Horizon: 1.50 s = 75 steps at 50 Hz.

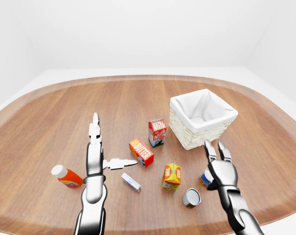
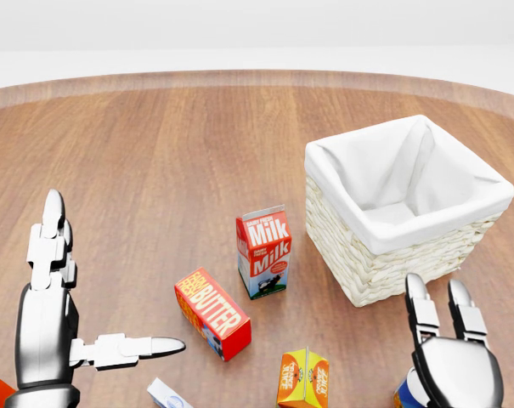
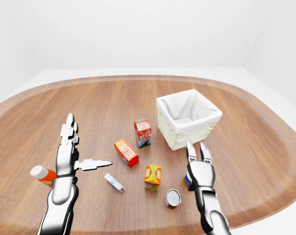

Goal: Pick up the alphabet soup and the tomato sauce, and put them in the basket.

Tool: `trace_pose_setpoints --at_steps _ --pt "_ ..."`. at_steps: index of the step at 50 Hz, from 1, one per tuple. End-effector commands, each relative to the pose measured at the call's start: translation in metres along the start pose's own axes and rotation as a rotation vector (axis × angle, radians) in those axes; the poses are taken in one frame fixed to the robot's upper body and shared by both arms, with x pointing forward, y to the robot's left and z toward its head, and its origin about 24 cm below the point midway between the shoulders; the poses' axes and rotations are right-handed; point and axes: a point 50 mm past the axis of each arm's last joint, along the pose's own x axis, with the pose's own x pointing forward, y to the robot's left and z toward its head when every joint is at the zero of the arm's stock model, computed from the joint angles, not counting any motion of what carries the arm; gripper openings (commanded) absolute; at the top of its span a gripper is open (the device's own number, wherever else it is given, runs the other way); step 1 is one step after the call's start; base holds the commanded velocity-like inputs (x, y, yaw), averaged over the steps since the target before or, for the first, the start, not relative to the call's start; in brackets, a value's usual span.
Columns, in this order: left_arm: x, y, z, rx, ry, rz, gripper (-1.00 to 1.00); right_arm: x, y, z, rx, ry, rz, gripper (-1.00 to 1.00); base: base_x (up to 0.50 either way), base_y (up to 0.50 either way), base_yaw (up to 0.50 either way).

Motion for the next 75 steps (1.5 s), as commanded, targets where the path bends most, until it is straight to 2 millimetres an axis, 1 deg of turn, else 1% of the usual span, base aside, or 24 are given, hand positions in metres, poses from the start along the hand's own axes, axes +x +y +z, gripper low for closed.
trace_pose_setpoints --at_steps 1,19,25,49,66,75 --pt "0.0 0.001 0.001 -0.001 -0.002 0.006 1.0 -0.001 0.007 -0.002 -0.014 -0.002 0.016 1.0 0.0 0.0 0.0" --pt "0.0 0.001 0.001 -0.002 -0.002 0.006 1.0 -0.001 0.014 -0.006 -0.035 0.002 0.032 1.0 0.0 0.0 0.0" --pt "0.0 0.001 0.001 -0.001 -0.002 0.006 1.0 -0.001 0.015 -0.011 -0.046 0.012 0.034 1.0 0.0 0.0 0.0" --pt "0.0 0.001 0.001 -0.001 -0.002 0.005 1.0 0.0 0.016 -0.022 -0.062 0.042 0.036 1.0 0.0 0.0 0.0" --pt "0.0 0.001 0.001 -0.001 -0.002 0.006 1.0 0.004 0.028 -0.02 -0.085 0.024 0.05 1.0 0.0 0.0 0.0" --pt "0.0 0.001 0.001 -0.001 -0.002 0.006 1.0 0.005 0.028 -0.016 -0.084 0.01 0.048 1.0 0.0 0.0 0.0"
